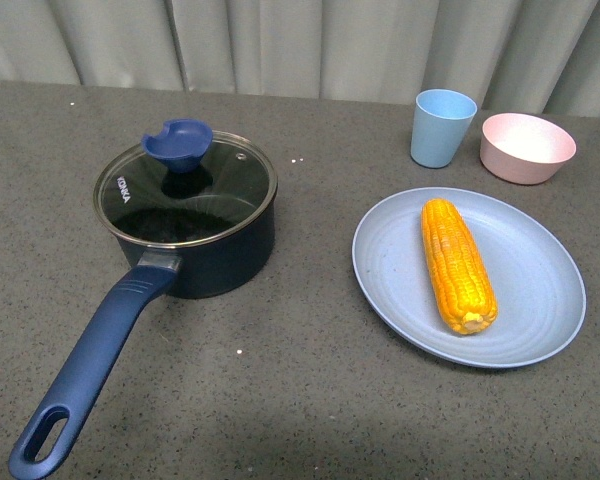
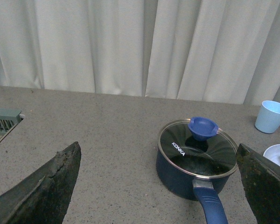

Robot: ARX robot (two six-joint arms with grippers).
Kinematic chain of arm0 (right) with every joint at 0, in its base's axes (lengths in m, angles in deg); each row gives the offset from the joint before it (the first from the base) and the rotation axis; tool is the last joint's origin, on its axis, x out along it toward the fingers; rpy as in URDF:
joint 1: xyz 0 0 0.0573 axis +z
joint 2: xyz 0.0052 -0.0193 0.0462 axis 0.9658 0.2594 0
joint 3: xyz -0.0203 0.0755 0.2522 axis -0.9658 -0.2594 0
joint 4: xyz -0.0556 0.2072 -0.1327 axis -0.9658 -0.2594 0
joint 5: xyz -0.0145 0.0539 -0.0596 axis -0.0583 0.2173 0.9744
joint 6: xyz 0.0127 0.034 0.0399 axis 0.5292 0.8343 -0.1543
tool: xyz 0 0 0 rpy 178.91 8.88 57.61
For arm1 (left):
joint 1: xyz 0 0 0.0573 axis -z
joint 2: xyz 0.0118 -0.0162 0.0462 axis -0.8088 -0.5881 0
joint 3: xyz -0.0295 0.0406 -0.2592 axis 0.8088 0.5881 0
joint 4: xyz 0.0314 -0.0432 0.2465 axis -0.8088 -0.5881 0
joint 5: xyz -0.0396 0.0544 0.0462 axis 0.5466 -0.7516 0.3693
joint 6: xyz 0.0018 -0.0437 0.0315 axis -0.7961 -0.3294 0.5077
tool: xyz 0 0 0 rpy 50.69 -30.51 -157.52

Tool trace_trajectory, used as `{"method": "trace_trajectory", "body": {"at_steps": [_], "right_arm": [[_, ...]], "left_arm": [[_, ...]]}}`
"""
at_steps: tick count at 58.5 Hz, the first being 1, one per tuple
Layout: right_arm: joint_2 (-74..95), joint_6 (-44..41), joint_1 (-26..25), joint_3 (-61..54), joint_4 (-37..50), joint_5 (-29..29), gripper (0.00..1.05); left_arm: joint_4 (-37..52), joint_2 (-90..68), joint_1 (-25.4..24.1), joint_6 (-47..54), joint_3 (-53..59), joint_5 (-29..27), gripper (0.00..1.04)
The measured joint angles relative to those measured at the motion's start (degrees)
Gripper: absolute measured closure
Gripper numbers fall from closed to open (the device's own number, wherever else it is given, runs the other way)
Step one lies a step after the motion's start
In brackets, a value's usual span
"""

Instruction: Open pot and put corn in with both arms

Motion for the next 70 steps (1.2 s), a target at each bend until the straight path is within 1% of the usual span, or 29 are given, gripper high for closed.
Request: {"method": "trace_trajectory", "body": {"at_steps": [70], "right_arm": [[0.0,0.02,0.0,0.0,0.0,0.0,0.09]], "left_arm": [[0.0,0.0,0.0,0.0,-0.02,0.02,0.07]]}}
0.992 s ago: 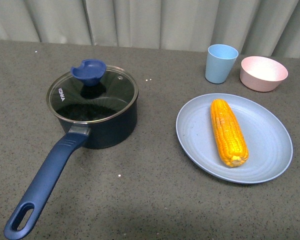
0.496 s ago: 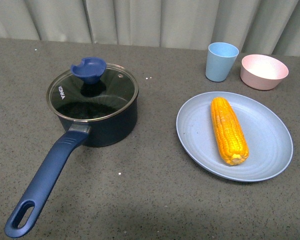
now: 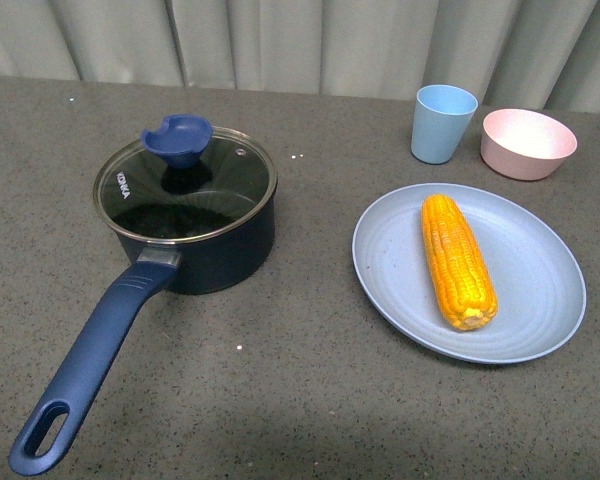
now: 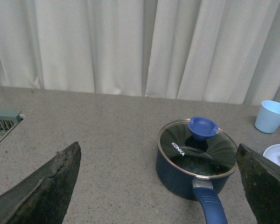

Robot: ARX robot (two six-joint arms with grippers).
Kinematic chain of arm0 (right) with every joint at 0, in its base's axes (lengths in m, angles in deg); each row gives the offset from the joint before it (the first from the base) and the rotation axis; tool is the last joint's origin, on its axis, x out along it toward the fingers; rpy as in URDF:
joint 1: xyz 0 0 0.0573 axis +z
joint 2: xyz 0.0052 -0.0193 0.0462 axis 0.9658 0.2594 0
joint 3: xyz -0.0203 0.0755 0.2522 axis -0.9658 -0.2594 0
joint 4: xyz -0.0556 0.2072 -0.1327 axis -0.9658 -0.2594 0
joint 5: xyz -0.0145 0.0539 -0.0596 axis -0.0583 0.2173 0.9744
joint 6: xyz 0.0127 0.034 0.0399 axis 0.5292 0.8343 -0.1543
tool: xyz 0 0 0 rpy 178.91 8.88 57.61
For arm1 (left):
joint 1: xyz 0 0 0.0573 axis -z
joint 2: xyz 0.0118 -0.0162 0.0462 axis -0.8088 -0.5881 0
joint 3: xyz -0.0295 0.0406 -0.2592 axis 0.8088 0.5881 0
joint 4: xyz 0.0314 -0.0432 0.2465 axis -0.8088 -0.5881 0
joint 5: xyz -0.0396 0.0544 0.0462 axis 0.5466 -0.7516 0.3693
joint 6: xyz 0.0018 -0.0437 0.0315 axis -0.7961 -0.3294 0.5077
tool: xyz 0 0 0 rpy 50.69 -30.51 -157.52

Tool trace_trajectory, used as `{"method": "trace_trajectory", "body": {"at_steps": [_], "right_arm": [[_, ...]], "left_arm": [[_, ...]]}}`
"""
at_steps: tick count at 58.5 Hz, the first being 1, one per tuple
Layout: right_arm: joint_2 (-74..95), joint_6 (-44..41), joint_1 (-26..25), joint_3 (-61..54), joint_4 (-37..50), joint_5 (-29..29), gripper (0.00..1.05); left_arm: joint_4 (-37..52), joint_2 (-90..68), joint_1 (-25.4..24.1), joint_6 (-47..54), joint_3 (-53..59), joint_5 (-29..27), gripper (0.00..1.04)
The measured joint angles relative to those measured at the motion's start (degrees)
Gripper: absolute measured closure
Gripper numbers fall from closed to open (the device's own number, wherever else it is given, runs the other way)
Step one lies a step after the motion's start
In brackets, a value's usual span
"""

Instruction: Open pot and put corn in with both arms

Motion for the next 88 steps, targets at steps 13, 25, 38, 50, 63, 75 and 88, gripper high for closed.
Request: {"method": "trace_trajectory", "body": {"at_steps": [13,25,38,50,63,75,88], "right_arm": [[0.0,-0.02,0.0,0.0,0.0,0.0,0.09],[0.0,-0.02,0.0,0.0,0.0,0.0,0.09],[0.0,-0.02,0.0,0.0,0.0,0.0,0.09],[0.0,-0.02,0.0,0.0,0.0,0.0,0.09],[0.0,-0.02,0.0,0.0,0.0,0.0,0.09],[0.0,-0.02,0.0,0.0,0.0,0.0,0.09],[0.0,-0.02,0.0,0.0,0.0,0.02,0.09]], "left_arm": [[0.0,0.0,0.0,0.0,0.0,-0.02,0.07],[0.0,0.0,0.0,0.0,0.0,0.0,0.07],[0.0,0.0,0.0,0.0,0.02,0.0,0.07],[0.0,0.0,0.0,0.0,0.02,0.0,0.07],[0.0,0.0,0.0,0.0,0.02,0.0,0.07],[2.14,-15.3,7.15,-10.01,-1.64,-22.34,0.07],[32.39,-46.66,9.4,-12.26,-4.74,-19.43,0.07]]}}
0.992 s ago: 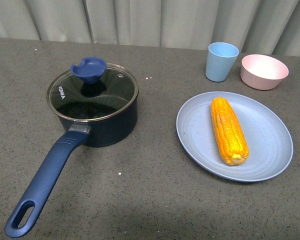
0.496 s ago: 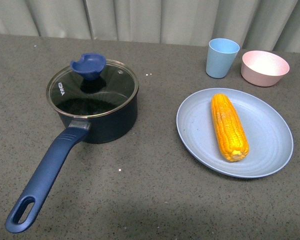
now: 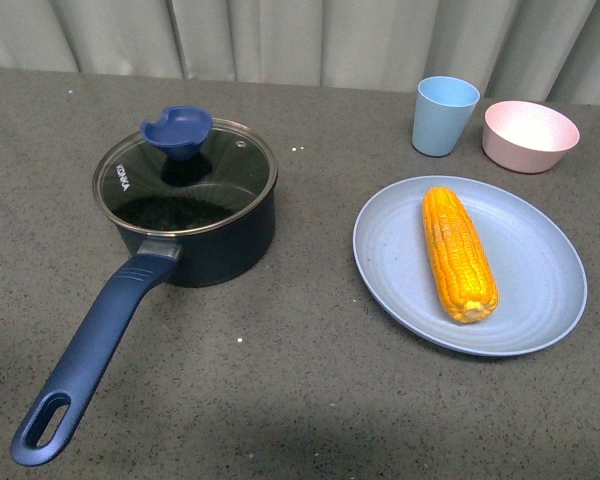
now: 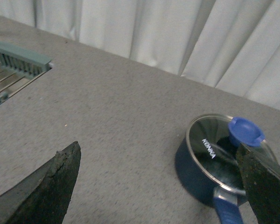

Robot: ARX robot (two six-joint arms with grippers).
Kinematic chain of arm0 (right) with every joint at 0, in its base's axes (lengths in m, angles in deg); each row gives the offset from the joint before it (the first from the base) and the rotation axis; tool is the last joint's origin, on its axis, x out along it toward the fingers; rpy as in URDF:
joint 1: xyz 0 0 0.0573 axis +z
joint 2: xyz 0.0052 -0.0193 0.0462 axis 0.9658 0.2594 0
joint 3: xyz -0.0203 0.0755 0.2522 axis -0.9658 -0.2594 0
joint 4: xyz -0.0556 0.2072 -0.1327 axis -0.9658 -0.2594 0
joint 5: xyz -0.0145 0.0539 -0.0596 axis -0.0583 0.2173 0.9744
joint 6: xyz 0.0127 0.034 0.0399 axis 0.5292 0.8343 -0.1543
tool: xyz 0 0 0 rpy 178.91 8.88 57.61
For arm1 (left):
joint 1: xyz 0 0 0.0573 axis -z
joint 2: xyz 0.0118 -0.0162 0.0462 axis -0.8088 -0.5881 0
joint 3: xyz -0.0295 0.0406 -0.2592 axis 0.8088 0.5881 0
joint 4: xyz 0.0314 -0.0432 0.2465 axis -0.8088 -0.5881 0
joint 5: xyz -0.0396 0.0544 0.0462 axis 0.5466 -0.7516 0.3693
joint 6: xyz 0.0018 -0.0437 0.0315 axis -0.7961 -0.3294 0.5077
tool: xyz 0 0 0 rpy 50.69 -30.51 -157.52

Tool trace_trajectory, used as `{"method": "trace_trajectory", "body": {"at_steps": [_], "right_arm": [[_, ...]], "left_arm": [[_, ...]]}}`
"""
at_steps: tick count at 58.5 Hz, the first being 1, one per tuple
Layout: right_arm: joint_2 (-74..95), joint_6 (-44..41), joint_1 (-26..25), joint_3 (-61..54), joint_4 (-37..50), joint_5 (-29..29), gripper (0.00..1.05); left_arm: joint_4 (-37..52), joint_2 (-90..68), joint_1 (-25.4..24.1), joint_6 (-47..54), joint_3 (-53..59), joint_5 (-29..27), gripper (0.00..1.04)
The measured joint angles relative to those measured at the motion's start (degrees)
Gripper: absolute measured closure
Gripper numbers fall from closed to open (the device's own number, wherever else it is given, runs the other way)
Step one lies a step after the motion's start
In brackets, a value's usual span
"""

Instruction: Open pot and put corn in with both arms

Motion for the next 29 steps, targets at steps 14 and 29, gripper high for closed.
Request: {"method": "trace_trajectory", "body": {"at_steps": [14,29], "right_arm": [[0.0,0.0,0.0,0.0,0.0,-0.02,0.09],[0.0,0.0,0.0,0.0,0.0,-0.02,0.09]], "left_arm": [[17.57,-33.2,5.6,-1.16,-12.35,7.32,0.07],[18.25,-50.53,8.52,-0.37,-25.44,9.49,0.07]]}}
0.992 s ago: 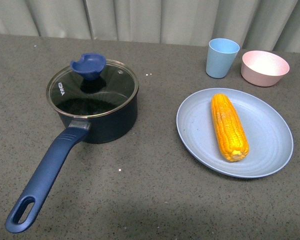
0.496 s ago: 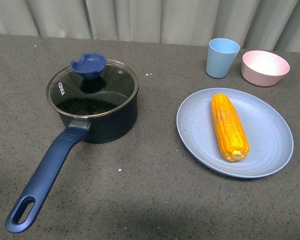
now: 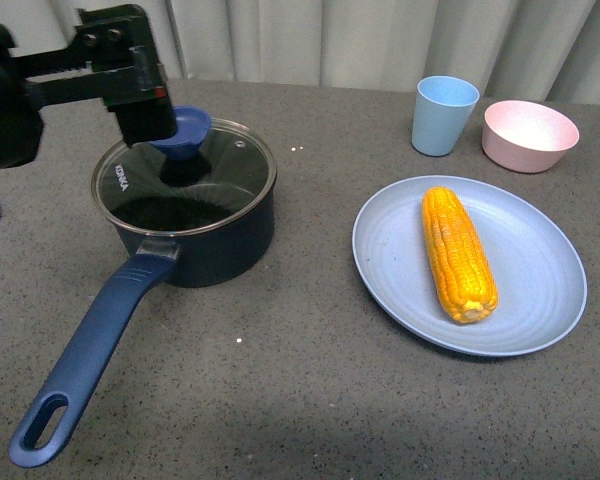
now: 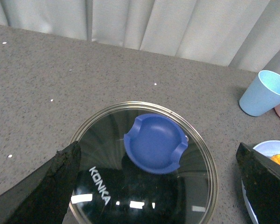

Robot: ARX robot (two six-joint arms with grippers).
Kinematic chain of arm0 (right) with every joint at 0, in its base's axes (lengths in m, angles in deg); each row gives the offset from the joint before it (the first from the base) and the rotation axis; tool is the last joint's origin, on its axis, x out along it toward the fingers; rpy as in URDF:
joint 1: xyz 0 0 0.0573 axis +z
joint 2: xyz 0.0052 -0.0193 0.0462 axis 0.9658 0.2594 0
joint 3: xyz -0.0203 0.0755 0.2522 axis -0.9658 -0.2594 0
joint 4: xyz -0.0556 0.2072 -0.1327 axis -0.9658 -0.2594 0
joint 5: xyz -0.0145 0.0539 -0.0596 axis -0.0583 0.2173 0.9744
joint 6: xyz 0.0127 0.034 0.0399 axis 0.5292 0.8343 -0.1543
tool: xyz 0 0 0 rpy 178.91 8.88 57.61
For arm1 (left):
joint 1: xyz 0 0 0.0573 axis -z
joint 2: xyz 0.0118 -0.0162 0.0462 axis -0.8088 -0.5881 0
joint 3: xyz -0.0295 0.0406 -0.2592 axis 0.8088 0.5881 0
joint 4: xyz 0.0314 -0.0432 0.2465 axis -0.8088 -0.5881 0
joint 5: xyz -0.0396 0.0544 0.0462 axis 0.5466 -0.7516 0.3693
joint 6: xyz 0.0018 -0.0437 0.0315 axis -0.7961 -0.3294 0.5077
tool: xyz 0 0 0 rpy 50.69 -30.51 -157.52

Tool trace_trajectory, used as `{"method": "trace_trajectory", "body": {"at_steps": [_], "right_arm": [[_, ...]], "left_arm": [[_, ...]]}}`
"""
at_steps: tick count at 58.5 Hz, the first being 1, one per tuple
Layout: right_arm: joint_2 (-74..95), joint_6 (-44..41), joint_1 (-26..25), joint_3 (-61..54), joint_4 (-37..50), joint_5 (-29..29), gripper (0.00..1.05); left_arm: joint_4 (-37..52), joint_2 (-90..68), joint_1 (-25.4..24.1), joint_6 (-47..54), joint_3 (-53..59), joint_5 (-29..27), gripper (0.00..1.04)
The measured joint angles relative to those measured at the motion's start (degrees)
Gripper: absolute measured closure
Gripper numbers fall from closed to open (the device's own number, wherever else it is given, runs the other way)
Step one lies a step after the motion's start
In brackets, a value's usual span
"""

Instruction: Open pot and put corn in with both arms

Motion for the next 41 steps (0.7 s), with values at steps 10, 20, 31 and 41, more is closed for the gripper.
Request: {"method": "trace_trajectory", "body": {"at_steps": [10,20,31,41], "right_arm": [[0.0,0.0,0.0,0.0,0.0,0.0,0.09],[0.0,0.0,0.0,0.0,0.0,0.0,0.09],[0.0,0.0,0.0,0.0,0.0,0.0,0.09],[0.0,0.0,0.0,0.0,0.0,0.0,0.09]], "left_arm": [[0.33,-7.13,0.9,1.49,-4.66,-0.26,0.07],[0.92,-12.72,1.03,3.28,-7.98,-0.28,0.07],[1.09,-16.22,0.94,4.26,-10.71,0.22,0.07],[1.01,-18.73,0.83,4.83,-12.72,1.16,0.07]]}}
